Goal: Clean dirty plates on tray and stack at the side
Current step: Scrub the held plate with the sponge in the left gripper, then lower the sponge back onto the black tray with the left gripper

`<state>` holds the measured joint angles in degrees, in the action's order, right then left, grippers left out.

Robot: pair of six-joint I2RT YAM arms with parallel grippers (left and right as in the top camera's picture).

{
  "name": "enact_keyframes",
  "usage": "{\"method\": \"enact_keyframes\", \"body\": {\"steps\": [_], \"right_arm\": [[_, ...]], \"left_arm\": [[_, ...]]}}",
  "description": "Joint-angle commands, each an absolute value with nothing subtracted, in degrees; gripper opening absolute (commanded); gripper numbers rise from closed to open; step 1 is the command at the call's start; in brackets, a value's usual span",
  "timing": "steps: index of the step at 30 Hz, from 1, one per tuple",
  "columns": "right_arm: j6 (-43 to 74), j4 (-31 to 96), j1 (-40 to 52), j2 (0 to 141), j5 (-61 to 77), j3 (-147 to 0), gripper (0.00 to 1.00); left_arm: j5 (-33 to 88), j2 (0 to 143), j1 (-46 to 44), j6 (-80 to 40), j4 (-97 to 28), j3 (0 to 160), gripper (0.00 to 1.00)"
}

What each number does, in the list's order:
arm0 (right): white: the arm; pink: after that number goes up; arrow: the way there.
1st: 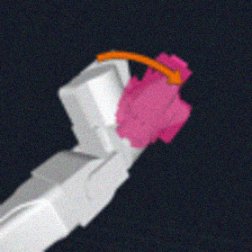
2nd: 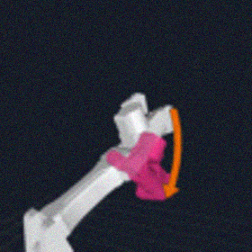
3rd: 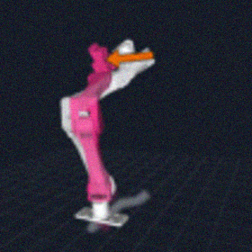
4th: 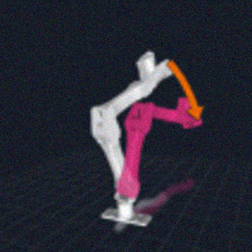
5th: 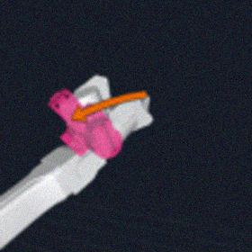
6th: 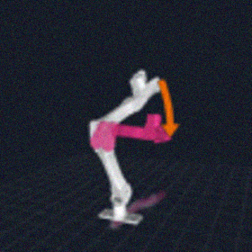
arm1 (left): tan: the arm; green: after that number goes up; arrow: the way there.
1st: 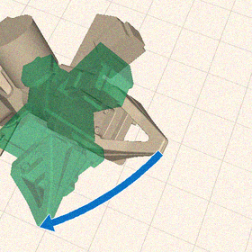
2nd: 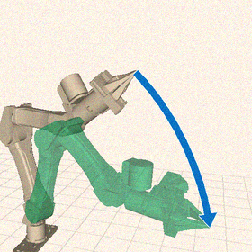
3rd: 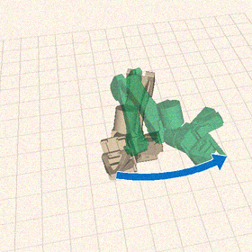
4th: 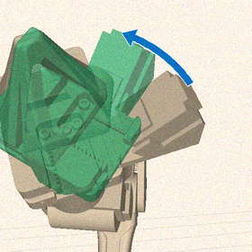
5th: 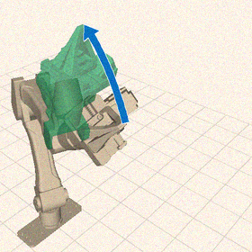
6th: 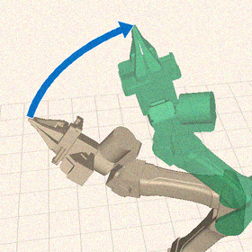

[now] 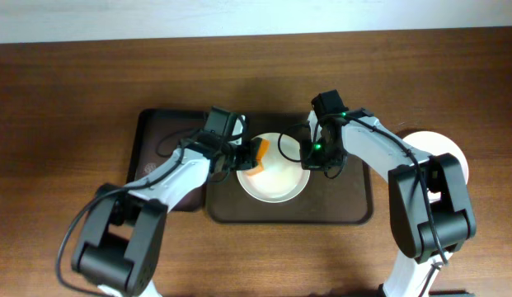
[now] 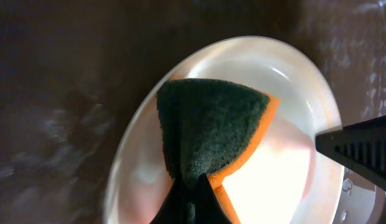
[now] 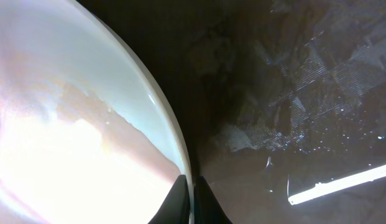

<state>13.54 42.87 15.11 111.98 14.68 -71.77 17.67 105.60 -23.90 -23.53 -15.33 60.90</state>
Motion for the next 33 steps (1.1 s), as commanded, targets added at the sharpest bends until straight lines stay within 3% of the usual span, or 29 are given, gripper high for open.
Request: {"method": "enact_keyframes", "body": {"steps": [1,4,9,15,22,23,24,25,26,33], "right_arm": [[13.8,43.3,15.4,112.9,14.3,-71.2,0.04],[13.8,43.8,15.4,112.9,14.3,-71.2,0.04],[13.8,43.9,15.4,112.9,14.3,-71.2,0.04],[13.8,43.9,15.4,112.9,14.3,-71.2,0.04],[13.8,44.1,15.4,112.9,14.3,-71.2,0.04],[13.8,44.1,15.4,112.9,14.3,-71.2,0.04],[13.8,44.1,15.4,112.9,14.3,-71.2,0.04],[13.8,44.1,15.4,112.9,14.3,-71.2,0.04],[13.8,44.1,15.4,112.9,14.3,-71.2,0.04],[13.8,44.1,15.4,112.9,14.3,-71.2,0.04]], "left_arm": [[14.2,98.4,-23.5,-20.4,-17.5,61.3,0.0],[13.5,92.3,-23.4,-16.0,-20.0,61.3,0.0],[-0.2,87.1,-18.5,-11.8,-29.4,61.2,0.0],[-5.4,91.0,-10.0,-3.7,-34.2,60.9,0.0],[-5.4,101.8,-10.0,-2.9,-34.2,60.9,0.0],[-5.4,103.2,-10.0,-2.9,-34.2,60.9,0.06],[-5.5,104.1,-10.0,-2.9,-34.1,60.9,0.36],[-5.7,104.3,-9.9,-2.9,-33.9,60.9,0.51],[-6.1,104.3,-10.0,-2.9,-33.5,60.9,0.57],[-6.0,104.3,-10.0,-2.9,-26.9,60.9,0.56]]}}
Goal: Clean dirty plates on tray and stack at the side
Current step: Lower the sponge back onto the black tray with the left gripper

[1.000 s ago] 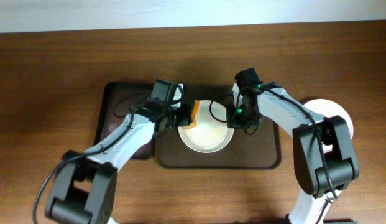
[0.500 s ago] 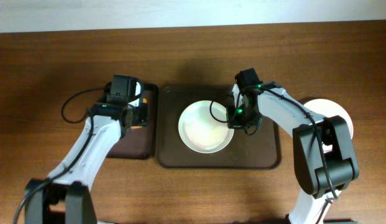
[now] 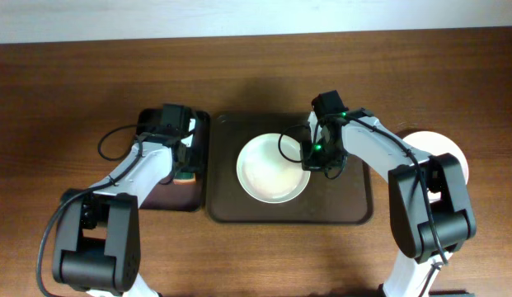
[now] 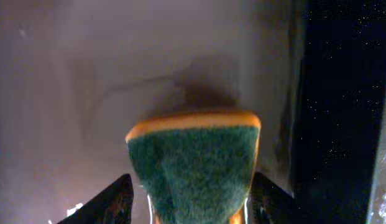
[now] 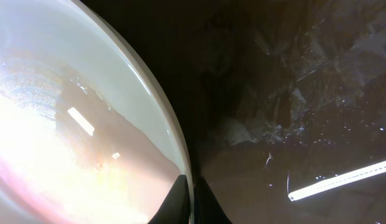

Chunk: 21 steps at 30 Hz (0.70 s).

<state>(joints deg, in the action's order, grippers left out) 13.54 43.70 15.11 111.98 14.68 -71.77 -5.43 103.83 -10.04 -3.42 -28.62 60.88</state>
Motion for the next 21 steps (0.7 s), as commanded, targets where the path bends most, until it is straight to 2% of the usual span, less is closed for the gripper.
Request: {"method": "enact_keyframes", "body": {"steps": [1,3,4,5,6,12,13,14,15,19,21], "right_arm": [[13.8,44.1,15.4,112.9,14.3,-71.2,0.04],[13.8,44.1,15.4,112.9,14.3,-71.2,0.04],[13.8,44.1,15.4,112.9,14.3,-71.2,0.04],[13.8,44.1,15.4,112.9,14.4,-71.2,0.04],[13.8,44.1,15.4,112.9,14.4,-71.2,0.04],[13.8,44.3,15.4,112.9,14.3,-71.2,0.04],[13.8,44.3,15.4,112.9,14.3,-71.2,0.04],[13.8,44.3,15.4,112.9,14.3,-71.2,0.04],[13.8,44.3,15.4,112.9,14.3,-71.2,0.04],[13.8,44.3,15.4,112.9,14.3,-71.2,0.04],[13.8,44.3,15.4,112.9,14.3,-71.2,0.04]], "left_arm": [[-6.0,104.4,-10.0,-2.9,-26.5,60.9,0.56],[-5.8,104.6,-10.0,-3.0,-25.9,60.9,0.55],[-5.8,104.7,-10.0,-3.0,-25.9,60.9,0.49],[-5.8,104.7,-10.0,-3.0,-25.9,60.9,0.33],[-5.8,104.7,-10.0,-3.0,-25.9,60.9,0.01],[-5.9,104.2,-10.0,-2.9,-27.7,64.3,0.0],[-5.9,104.2,-10.0,-2.9,-29.4,65.1,0.19],[-5.8,104.2,-10.0,-3.0,-30.6,65.1,0.48],[-5.8,104.2,-10.0,-3.0,-33.2,65.1,0.63],[-5.0,104.2,-10.0,-3.0,-38.7,64.6,0.63],[-1.1,104.2,-10.0,-3.0,-38.2,63.5,0.56]]}}
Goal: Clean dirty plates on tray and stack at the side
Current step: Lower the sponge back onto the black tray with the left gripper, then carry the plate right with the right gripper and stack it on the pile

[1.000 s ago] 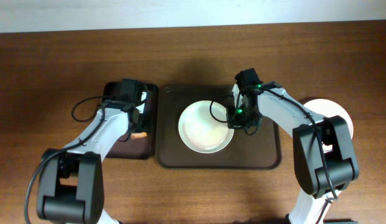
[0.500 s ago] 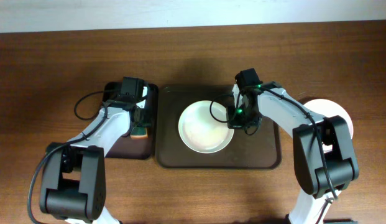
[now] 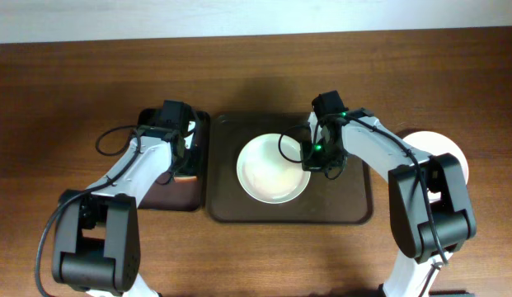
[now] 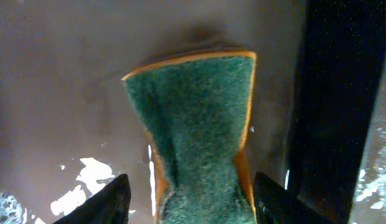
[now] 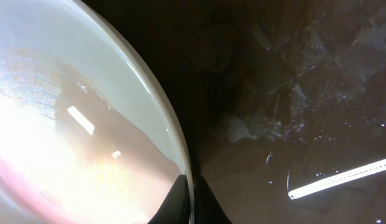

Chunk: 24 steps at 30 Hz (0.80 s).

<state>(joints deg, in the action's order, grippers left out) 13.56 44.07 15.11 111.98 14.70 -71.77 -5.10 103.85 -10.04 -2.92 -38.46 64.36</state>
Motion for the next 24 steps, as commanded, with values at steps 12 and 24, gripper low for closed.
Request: {"method": "enact_keyframes", "body": {"steps": [12,24], "right_arm": [[13.8,44.3,15.4,112.9,14.3,-71.2,0.04],[13.8,44.3,15.4,112.9,14.4,-71.2,0.04]], "left_arm": [[-6.7,103.3,-10.0,-3.0,-39.9,64.9,0.31],[-2.5,108.2,-10.0,-3.0,-33.8,65.3,0.41]]}}
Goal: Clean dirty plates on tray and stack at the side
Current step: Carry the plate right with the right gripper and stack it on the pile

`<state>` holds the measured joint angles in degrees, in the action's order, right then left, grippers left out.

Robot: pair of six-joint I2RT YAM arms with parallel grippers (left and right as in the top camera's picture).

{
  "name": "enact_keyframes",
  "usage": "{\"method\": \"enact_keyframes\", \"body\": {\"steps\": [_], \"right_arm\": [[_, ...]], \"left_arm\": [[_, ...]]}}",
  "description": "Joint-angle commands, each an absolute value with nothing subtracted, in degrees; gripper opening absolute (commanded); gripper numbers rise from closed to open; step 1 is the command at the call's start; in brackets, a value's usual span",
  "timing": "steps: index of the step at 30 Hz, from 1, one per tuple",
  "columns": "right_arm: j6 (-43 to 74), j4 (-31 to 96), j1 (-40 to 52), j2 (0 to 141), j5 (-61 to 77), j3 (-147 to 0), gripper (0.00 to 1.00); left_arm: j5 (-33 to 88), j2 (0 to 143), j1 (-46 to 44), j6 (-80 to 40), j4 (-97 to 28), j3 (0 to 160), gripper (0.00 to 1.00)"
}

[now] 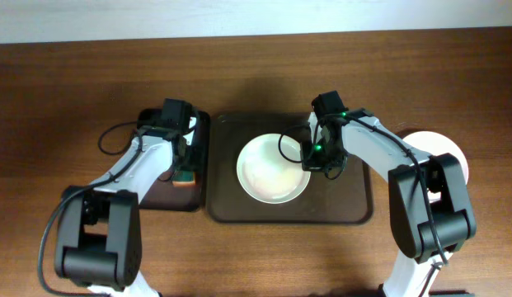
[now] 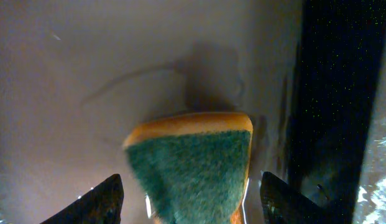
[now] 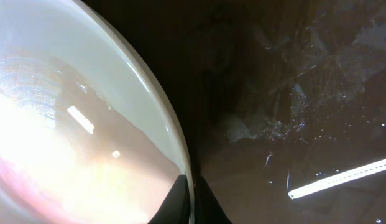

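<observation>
A white plate (image 1: 270, 169) lies on the large dark tray (image 1: 354, 202). My right gripper (image 1: 314, 158) is shut on the plate's right rim (image 3: 156, 112), with the rim pinched between both fingers (image 3: 179, 198). The green and orange sponge (image 2: 191, 163) lies on the small dark tray (image 1: 152, 132) at the left. My left gripper (image 2: 191, 190) stands open over it, its fingers (image 2: 105, 200) wide on either side of the sponge and apart from it. In the overhead view the sponge (image 1: 185, 176) shows just below the left gripper (image 1: 182, 161).
A stack of white plates (image 1: 443, 147) sits on the wooden table to the right of the large tray, partly under my right arm. The two trays stand side by side. Wet streaks glisten on the large tray's floor (image 3: 304, 106).
My left gripper, still open, has drawn back from the sponge, which now fills less of the left wrist view. The right gripper and the plate have not moved.
First my left gripper was shut on the sponge, pressed on the plate. Then it was over the small left tray, open, with the sponge lying between its fingers, and it has stayed there. My right gripper has held the plate's rim throughout.
</observation>
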<state>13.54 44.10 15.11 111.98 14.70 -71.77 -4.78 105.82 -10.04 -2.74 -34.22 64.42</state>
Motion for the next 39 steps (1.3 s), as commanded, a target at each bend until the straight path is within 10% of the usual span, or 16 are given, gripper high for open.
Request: {"method": "enact_keyframes", "body": {"steps": [1,3,6,7,8,15,39], "right_arm": [[13.8,44.4,15.4,112.9,14.4,-71.2,0.04],[13.8,44.4,15.4,112.9,14.4,-71.2,0.04],[13.8,44.4,15.4,112.9,14.4,-71.2,0.04],[13.8,44.3,15.4,112.9,14.3,-71.2,0.04],[13.8,44.2,15.4,112.9,14.4,-71.2,0.04],[13.8,44.8,15.4,107.7,9.5,-72.2,0.04],[14.3,51.5,43.0,91.9,-69.4,-74.3,0.04]], "left_arm": [[-2.5,108.2,-10.0,-3.0,-33.6,65.3,0.26],[-2.9,108.1,-9.9,-2.9,-33.2,65.5,0.0],[-2.8,107.2,-9.9,-2.9,-34.3,67.9,0.0],[-2.8,106.2,-10.0,-3.0,-35.9,69.3,0.24],[-2.8,105.5,-10.0,-3.0,-37.1,70.0,0.68],[-2.7,102.4,-10.0,-3.0,-46.1,71.0,0.89],[-2.5,102.4,-10.0,-3.0,-45.4,71.0,0.88]]}}
